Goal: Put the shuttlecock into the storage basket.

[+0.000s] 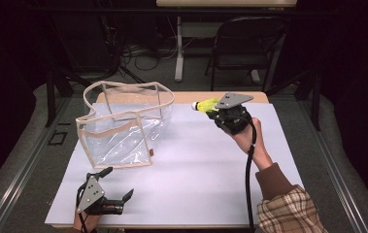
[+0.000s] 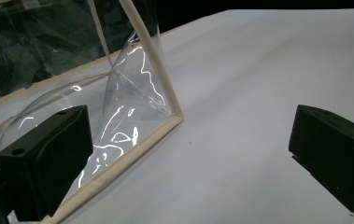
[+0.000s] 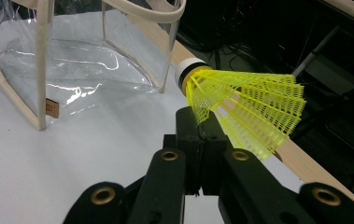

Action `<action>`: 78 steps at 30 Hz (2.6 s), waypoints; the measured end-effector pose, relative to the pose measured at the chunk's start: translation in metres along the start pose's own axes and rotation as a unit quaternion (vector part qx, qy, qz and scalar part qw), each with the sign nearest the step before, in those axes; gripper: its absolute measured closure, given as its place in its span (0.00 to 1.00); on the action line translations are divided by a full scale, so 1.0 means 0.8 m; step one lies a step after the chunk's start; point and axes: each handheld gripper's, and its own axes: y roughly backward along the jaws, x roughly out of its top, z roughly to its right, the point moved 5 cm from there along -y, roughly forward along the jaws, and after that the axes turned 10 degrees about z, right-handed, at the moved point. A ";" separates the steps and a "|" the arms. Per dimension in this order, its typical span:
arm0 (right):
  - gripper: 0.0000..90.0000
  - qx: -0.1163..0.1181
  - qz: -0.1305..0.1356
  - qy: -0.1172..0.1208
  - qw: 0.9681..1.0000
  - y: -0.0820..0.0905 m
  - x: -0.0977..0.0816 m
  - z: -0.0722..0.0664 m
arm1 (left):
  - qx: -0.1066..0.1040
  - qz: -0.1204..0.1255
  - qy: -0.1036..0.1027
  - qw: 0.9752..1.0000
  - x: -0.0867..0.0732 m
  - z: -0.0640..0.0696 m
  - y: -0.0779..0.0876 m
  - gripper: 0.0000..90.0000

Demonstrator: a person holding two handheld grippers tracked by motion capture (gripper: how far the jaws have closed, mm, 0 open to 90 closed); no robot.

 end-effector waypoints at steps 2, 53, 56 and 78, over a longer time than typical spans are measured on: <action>1.00 0.000 0.000 0.000 1.000 -0.001 0.001 0.000 | 0.000 0.000 0.000 1.000 0.000 0.000 0.000 0.00; 1.00 -0.001 0.013 0.009 1.000 -0.032 0.055 0.013 | -0.001 0.003 0.003 1.000 0.000 0.000 0.001 0.00; 1.00 -0.001 0.014 0.010 1.000 -0.033 0.058 0.013 | -0.001 0.003 0.003 1.000 0.000 0.000 0.001 0.00; 1.00 0.007 0.018 0.026 0.999 -0.047 0.084 0.004 | -0.001 0.003 0.001 1.000 0.001 0.000 0.001 0.00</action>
